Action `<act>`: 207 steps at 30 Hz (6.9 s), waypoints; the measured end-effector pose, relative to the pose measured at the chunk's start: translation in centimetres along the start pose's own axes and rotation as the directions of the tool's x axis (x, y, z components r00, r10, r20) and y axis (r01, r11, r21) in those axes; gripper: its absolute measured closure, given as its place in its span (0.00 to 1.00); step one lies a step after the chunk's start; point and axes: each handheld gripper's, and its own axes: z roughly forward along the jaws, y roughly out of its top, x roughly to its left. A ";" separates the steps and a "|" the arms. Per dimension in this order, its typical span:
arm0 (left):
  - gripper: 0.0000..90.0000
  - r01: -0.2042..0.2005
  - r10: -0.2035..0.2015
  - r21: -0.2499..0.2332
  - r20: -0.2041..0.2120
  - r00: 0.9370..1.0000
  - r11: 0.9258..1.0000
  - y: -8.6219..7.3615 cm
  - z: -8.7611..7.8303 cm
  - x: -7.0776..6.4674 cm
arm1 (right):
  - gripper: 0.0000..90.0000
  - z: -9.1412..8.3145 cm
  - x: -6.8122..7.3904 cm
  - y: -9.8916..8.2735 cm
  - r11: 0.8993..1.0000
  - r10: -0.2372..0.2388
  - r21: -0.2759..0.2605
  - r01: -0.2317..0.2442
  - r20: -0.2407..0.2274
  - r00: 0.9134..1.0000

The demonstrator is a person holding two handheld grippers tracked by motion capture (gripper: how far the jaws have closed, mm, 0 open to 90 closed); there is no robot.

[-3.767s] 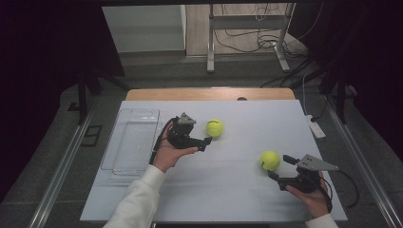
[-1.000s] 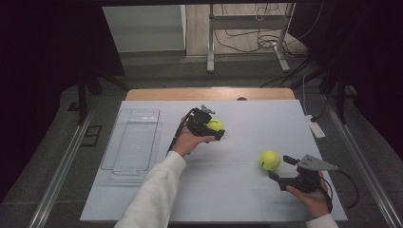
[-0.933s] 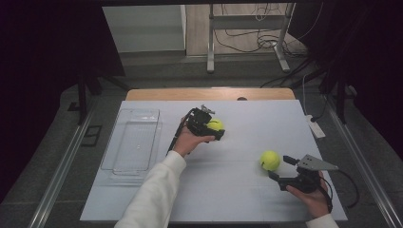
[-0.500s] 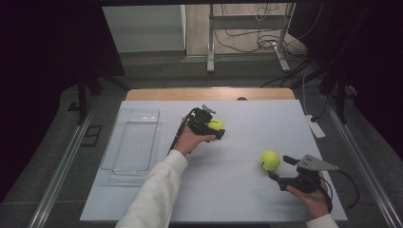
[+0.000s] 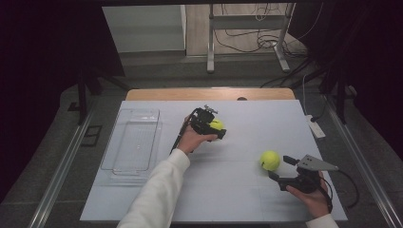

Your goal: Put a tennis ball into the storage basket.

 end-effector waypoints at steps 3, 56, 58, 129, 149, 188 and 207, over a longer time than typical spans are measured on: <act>0.10 0.004 -0.004 0.006 0.000 1.000 1.000 0.0 0.4 0.1 | 0.15 0.0 0.0 0.0 1.000 -0.001 0.001 0.001 0.000 1.000; 0.30 0.021 -0.020 0.018 -0.017 1.000 1.000 -0.2 0.2 0.7 | 0.15 0.0 -0.1 -0.1 1.000 -0.003 0.007 0.003 0.007 1.000; 0.30 0.019 -0.018 0.012 -0.017 1.000 1.000 -0.2 -0.1 0.7 | 0.15 0.0 -0.1 -0.1 1.000 -0.002 0.005 0.002 0.006 1.000; 0.30 0.006 -0.008 -0.180 -0.010 1.000 0.984 -2.7 -7.7 -0.2 | 0.15 0.1 0.0 -0.1 1.000 -0.006 0.009 0.006 0.016 1.000; 0.30 0.007 -0.008 -0.209 -0.002 1.000 0.978 -3.6 -8.8 0.0 | 0.15 0.2 0.1 -0.2 1.000 -0.006 0.013 0.006 0.017 1.000; 0.30 0.056 -0.059 -0.249 -0.006 0.998 0.967 -5.6 -10.8 1.5 | 0.15 0.2 0.1 -0.2 1.000 -0.006 0.014 0.005 0.027 1.000; 0.30 0.076 -0.086 -0.276 -0.023 0.996 0.958 -6.6 -12.0 2.0 | 0.15 0.2 0.2 -0.2 1.000 -0.005 0.013 0.004 0.029 1.000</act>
